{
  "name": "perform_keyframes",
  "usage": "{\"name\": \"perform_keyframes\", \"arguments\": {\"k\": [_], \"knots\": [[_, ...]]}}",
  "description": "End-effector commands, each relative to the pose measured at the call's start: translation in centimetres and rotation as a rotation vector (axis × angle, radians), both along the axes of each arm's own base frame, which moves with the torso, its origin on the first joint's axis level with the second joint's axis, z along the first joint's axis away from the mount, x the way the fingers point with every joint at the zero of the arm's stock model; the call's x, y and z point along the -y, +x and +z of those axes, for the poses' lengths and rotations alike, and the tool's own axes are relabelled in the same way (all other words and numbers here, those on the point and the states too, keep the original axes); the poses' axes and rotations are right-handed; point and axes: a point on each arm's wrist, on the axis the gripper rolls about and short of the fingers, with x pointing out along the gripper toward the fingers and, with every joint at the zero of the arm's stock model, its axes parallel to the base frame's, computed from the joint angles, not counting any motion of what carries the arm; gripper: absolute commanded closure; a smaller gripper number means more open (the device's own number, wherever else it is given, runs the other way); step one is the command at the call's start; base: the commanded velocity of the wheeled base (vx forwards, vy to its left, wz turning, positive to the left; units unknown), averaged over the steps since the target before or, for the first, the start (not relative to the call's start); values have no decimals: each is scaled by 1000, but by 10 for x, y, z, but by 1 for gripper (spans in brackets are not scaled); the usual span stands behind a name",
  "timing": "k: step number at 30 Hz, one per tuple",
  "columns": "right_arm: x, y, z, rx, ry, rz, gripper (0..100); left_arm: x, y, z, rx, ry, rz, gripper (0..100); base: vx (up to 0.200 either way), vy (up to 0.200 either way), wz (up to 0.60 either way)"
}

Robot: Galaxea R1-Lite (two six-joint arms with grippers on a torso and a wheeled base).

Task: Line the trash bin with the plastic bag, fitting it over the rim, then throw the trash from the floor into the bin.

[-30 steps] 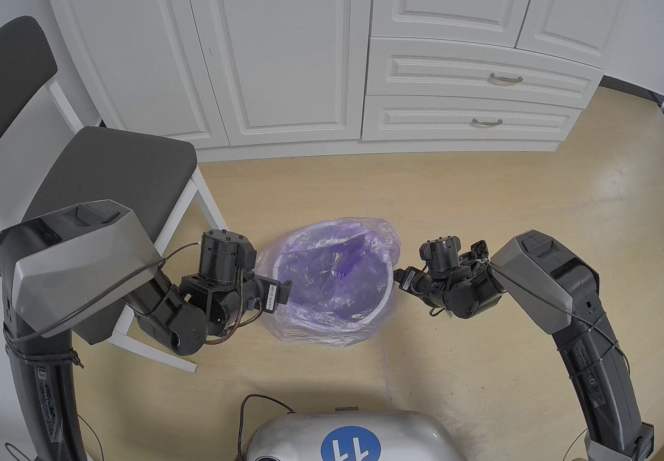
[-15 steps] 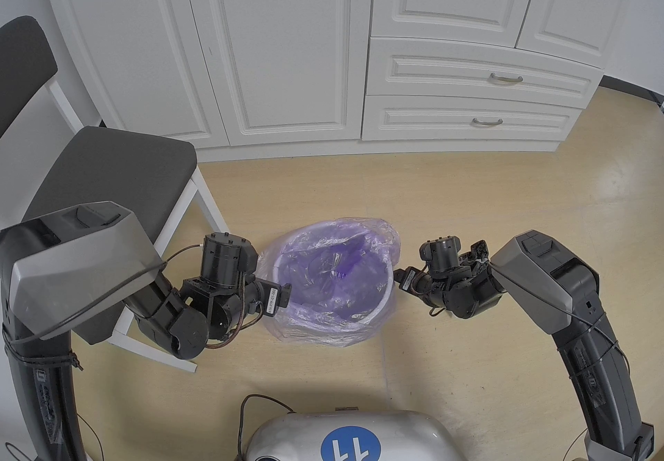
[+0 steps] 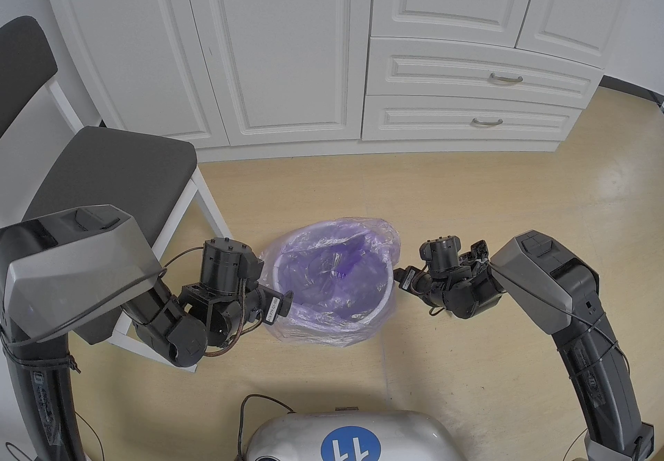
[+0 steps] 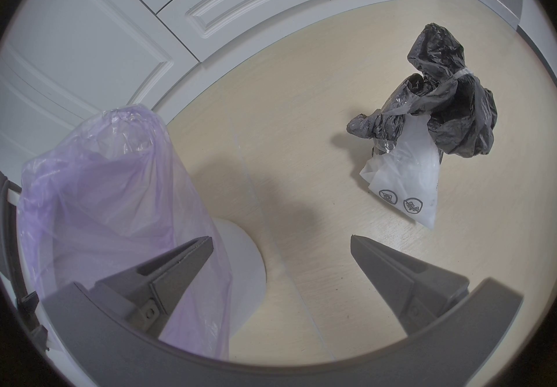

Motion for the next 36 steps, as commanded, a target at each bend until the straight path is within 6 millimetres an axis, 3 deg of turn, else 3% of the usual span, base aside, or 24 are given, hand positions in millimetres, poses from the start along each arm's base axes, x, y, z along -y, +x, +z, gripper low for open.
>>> {"name": "perform_keyframes", "arguments": {"k": [1, 5, 15, 20, 25, 29, 36], "knots": [[0, 0, -2, 16, 4, 0, 0, 1, 1, 2, 34, 134, -54, 0, 0, 0, 0], [0, 1, -1, 25, 5, 1, 0, 11, 12, 5, 88, 266, -87, 0, 0, 0, 0], [-1, 1, -1, 27, 4, 4, 0, 67, 39, -35, 94, 358, -158, 0, 0, 0, 0], [-1, 1, -1, 28, 5, 6, 0, 75, 58, -56, 141, 463, -110, 0, 0, 0, 0], [-1, 1, -2, 27, 3, 7, 0, 83, 74, -63, 238, 441, -38, 0, 0, 0, 0], [-1, 1, -2, 27, 3, 7, 0, 79, 82, -51, 270, 403, -4, 0, 0, 0, 0], [-2, 2, -2, 50, 9, 8, 0, 75, 85, -1, 330, 237, 74, 0, 0, 0, 0]]}}
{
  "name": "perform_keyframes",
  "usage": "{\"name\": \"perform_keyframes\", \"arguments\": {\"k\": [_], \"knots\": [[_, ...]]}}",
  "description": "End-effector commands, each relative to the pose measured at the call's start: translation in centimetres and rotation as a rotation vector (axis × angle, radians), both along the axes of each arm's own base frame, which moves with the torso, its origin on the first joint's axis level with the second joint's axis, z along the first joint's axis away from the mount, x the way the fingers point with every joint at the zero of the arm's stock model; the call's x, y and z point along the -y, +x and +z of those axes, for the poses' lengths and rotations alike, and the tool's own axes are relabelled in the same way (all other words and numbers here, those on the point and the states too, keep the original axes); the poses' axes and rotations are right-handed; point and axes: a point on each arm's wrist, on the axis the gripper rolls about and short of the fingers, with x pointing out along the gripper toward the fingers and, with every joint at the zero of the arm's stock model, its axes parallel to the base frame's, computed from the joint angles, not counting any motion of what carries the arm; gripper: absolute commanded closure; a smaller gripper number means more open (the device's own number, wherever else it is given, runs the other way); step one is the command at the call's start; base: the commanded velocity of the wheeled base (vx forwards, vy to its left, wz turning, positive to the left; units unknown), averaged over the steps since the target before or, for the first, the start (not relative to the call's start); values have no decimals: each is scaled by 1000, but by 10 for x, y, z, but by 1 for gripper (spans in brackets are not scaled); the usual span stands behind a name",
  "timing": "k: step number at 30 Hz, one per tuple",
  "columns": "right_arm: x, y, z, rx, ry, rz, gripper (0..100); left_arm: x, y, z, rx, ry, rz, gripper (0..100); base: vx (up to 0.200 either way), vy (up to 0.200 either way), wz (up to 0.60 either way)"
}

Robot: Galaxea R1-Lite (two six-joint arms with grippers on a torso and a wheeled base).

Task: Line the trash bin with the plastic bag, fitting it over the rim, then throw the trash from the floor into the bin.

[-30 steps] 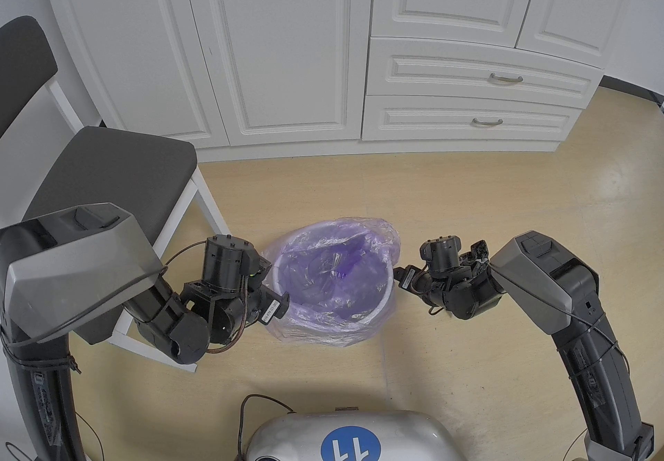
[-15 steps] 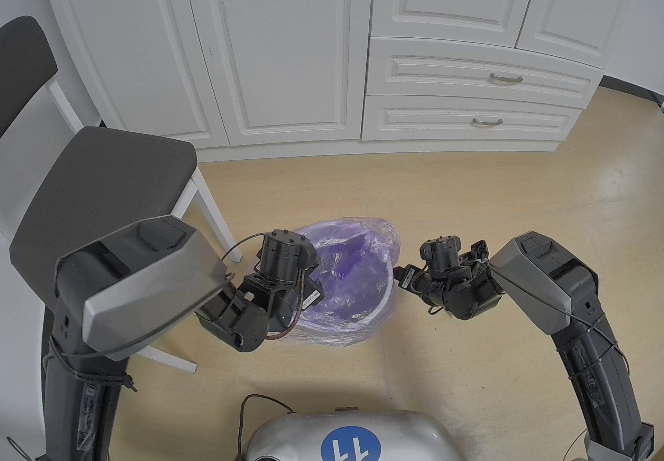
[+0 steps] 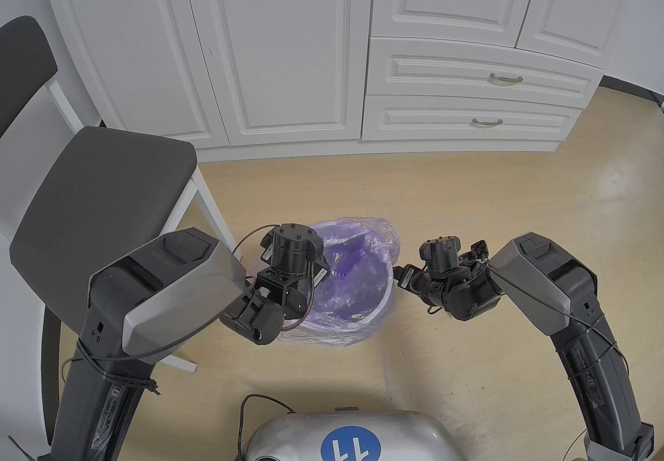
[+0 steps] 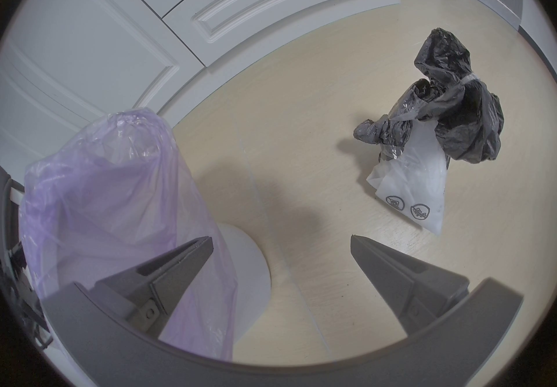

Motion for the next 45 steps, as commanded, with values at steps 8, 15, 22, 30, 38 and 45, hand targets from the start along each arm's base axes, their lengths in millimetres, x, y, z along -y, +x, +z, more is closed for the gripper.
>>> {"name": "perform_keyframes", "arguments": {"k": [8, 15, 22, 30, 38, 45], "knots": [[0, 0, -1, 14, 3, 1, 0, -15, 19, 52, 93, -119, 58, 0, 0, 0, 0], [0, 0, -1, 14, 3, 1, 0, -7, -2, 29, -4, -100, 34, 0, 0, 0, 0], [0, 0, -1, 14, 3, 1, 0, 9, -21, 9, -80, -70, -10, 0, 0, 0, 0], [0, 0, 0, 16, 4, 1, 0, 14, 9, -10, -65, -80, 18, 0, 0, 0, 0], [0, 0, -1, 15, 5, 0, 0, 19, 19, -8, -64, -84, 20, 0, 0, 0, 0], [0, 0, -1, 17, 5, 0, 0, 9, 29, 12, -16, -123, 48, 0, 0, 0, 0]]}}
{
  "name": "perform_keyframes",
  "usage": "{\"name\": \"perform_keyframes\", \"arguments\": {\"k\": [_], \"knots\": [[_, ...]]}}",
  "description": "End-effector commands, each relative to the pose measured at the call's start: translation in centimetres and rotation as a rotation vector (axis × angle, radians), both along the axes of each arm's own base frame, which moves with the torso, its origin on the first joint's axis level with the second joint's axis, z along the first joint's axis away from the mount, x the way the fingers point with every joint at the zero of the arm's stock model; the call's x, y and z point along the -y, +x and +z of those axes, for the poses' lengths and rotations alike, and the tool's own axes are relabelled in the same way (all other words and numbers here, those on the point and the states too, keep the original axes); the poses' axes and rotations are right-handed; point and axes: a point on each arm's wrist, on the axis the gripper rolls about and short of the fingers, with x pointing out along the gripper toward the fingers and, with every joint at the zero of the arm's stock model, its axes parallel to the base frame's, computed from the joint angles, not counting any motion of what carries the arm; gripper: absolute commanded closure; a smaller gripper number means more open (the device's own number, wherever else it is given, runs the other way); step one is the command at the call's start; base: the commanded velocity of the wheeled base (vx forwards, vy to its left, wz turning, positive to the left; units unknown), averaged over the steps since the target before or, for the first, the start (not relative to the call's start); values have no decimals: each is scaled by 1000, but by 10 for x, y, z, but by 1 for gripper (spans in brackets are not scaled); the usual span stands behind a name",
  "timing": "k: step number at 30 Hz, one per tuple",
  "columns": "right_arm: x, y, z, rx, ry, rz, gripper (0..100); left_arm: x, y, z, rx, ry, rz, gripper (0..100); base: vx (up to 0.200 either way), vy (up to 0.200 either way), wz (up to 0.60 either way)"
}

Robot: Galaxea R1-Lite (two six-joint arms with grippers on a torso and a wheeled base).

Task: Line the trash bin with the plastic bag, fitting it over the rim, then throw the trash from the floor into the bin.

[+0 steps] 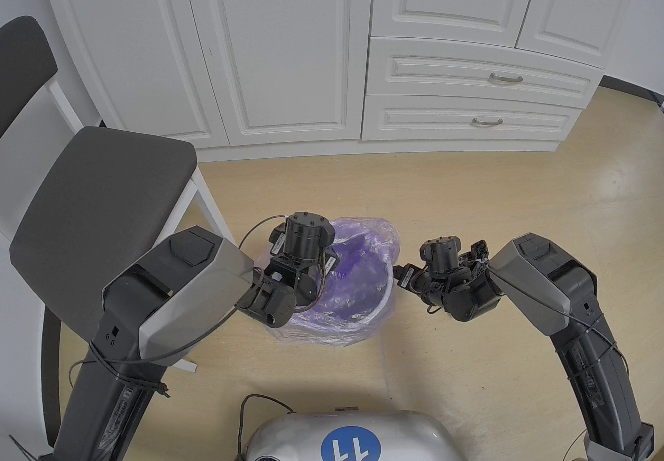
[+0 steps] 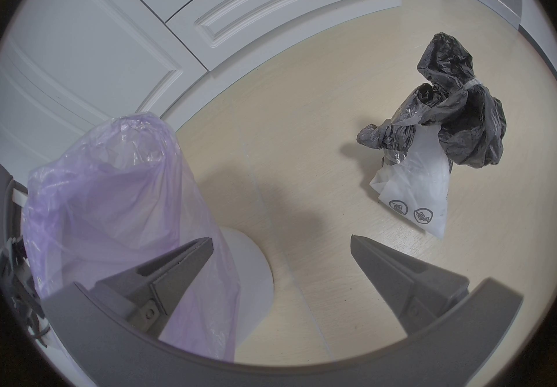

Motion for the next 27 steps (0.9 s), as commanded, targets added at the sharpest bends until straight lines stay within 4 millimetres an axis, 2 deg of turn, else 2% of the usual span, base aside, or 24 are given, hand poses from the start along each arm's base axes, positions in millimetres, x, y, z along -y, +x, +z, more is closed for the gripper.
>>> {"name": "perform_keyframes", "arguments": {"k": [1, 6, 14, 19, 23, 24, 26, 27], "knots": [[0, 0, 0, -1, 1, 1, 0, -9, 8, 15, 36, -22, 23, 0, 0, 0, 0], [0, 0, 0, 1, 2, -1, 0, -20, 23, 32, 95, -54, 58, 0, 0, 0, 0], [0, 1, -1, 25, 9, 0, 0, -18, 46, 46, 194, -111, 75, 0, 0, 0, 0], [0, 1, -1, 42, 14, 1, 0, -20, 57, 35, 182, -102, 88, 0, 0, 0, 0], [0, 1, -1, 44, 16, 0, 0, -24, 63, 22, 169, -103, 102, 0, 0, 0, 0], [0, 1, -1, 44, 18, -1, 0, -27, 65, 13, 150, -98, 110, 0, 0, 0, 0], [0, 1, -1, 44, 18, -1, 0, -28, 65, 12, 149, -98, 111, 0, 0, 0, 0], [0, 1, -1, 44, 18, -1, 0, -36, 69, 8, 139, -105, 130, 0, 0, 0, 0]]}}
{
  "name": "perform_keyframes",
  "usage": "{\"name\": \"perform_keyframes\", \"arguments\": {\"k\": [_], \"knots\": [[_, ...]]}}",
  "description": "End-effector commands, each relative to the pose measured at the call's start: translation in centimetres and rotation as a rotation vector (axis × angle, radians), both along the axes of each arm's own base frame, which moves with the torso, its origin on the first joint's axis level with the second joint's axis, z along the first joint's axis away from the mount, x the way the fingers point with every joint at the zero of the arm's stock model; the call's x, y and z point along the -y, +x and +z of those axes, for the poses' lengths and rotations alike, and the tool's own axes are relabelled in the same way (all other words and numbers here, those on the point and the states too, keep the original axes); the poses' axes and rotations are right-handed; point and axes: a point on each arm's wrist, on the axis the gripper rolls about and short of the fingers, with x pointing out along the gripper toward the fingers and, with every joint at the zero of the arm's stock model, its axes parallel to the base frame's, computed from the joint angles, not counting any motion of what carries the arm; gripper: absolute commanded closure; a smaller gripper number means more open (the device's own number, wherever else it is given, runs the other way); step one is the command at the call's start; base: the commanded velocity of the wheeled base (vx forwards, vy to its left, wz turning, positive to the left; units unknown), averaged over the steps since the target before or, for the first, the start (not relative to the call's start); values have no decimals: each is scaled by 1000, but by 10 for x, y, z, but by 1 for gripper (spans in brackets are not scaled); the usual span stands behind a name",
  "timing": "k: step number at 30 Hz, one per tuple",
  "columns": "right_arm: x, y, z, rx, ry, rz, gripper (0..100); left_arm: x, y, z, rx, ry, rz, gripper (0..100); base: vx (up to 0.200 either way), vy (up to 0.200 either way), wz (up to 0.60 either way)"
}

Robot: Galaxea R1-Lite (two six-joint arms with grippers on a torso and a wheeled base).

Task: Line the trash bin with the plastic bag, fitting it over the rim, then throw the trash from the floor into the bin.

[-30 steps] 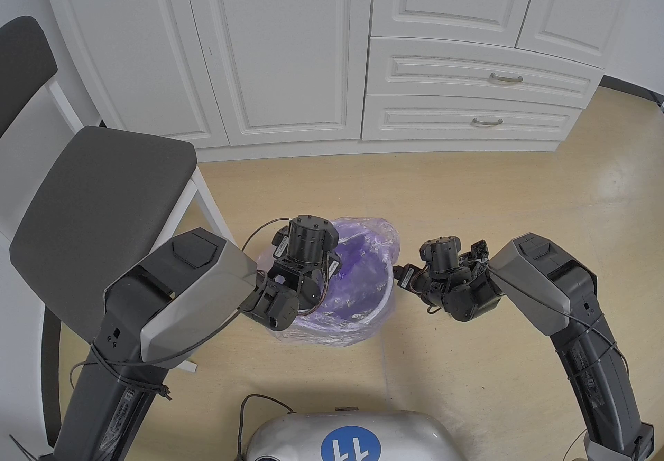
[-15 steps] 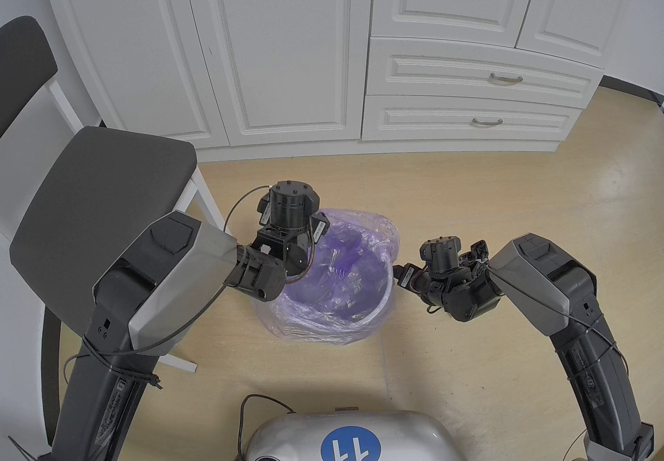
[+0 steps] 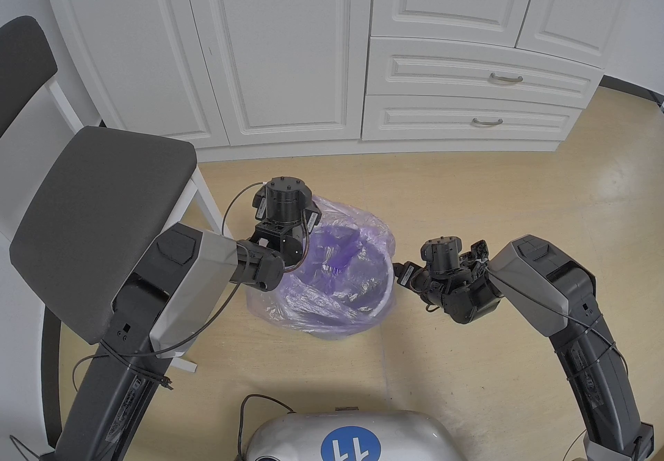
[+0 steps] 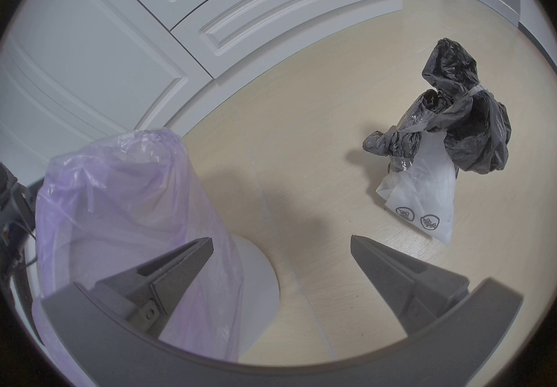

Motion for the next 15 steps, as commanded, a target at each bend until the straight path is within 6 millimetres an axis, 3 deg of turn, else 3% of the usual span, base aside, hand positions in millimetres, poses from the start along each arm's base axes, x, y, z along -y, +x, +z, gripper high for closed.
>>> {"name": "perform_keyframes", "arguments": {"k": [1, 7, 15], "knots": [[0, 0, -1, -2, 0, 0, 0, -10, 6, -22, -34, 3, 23, 0, 0, 0, 0], [0, 0, -1, -2, 0, 0, 0, -33, 16, -26, -42, -14, 71, 0, 0, 0, 0], [0, 0, 0, 5, 4, 0, 0, -34, 14, -42, -120, -86, 95, 0, 0, 0, 0]]}}
